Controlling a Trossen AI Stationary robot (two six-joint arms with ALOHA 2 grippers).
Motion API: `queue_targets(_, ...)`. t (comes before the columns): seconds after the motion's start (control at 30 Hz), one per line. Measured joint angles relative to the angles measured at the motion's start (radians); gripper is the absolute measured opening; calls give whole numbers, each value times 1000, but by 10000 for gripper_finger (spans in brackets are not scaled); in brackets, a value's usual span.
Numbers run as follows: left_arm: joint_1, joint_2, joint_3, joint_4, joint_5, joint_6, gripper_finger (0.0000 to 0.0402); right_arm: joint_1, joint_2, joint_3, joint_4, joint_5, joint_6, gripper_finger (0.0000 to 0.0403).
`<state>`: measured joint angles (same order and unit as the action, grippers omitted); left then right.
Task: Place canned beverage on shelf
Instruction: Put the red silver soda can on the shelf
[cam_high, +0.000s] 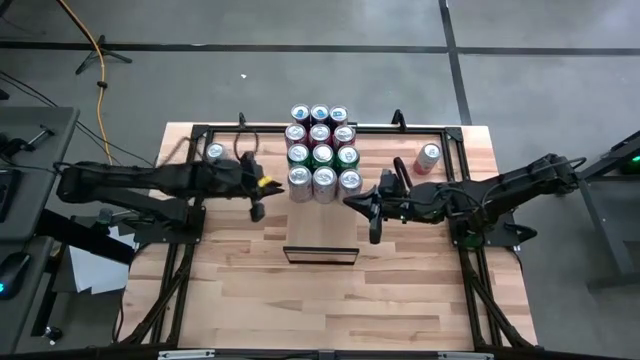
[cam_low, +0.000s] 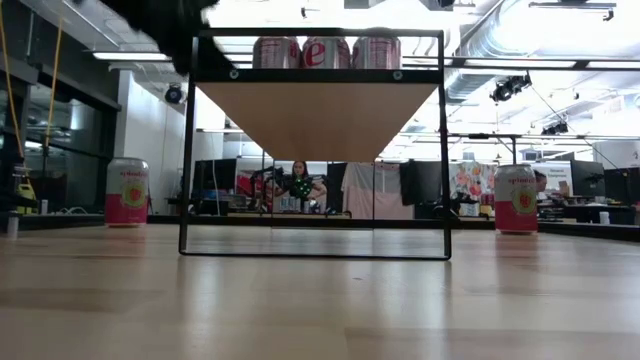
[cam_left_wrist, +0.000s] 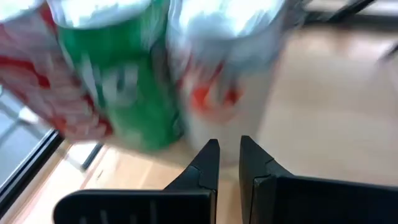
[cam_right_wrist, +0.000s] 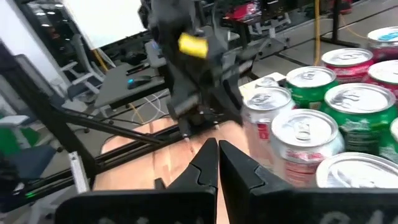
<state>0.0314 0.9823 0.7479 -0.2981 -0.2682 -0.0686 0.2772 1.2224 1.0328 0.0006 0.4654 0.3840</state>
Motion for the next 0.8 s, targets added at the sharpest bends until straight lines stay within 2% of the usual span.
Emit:
queue_targets(0.1,0,-52,100,-143,88,-2,0,0,-3,0,10,-21,0,0)
queue_targets(0.17,0,-78,169,-227,102,24,0,-2,-6,0,12,-21,0,0)
queue_targets(0.23,4,-99,229,-276,90,51,0,-6,-6,0,21,-11,0,0)
queue_targets(0.33,47,-98,299,-342,6,51,0,-19,-6,0,20,-5,0,0)
queue_targets(0.43,150,-55,365,-465,-39,68,5,-33,-6,0,19,-4,0,0)
queue_targets(0.53,306,5,421,-606,-39,97,24,-52,-6,0,17,-4,-27,0)
queue_targets(0.67,515,86,470,-725,20,78,72,-96,-7,0,-30,-4,-109,0)
queue_targets(0.8,650,149,473,-871,49,-50,133,-160,-7,0,-140,-23,-141,0)
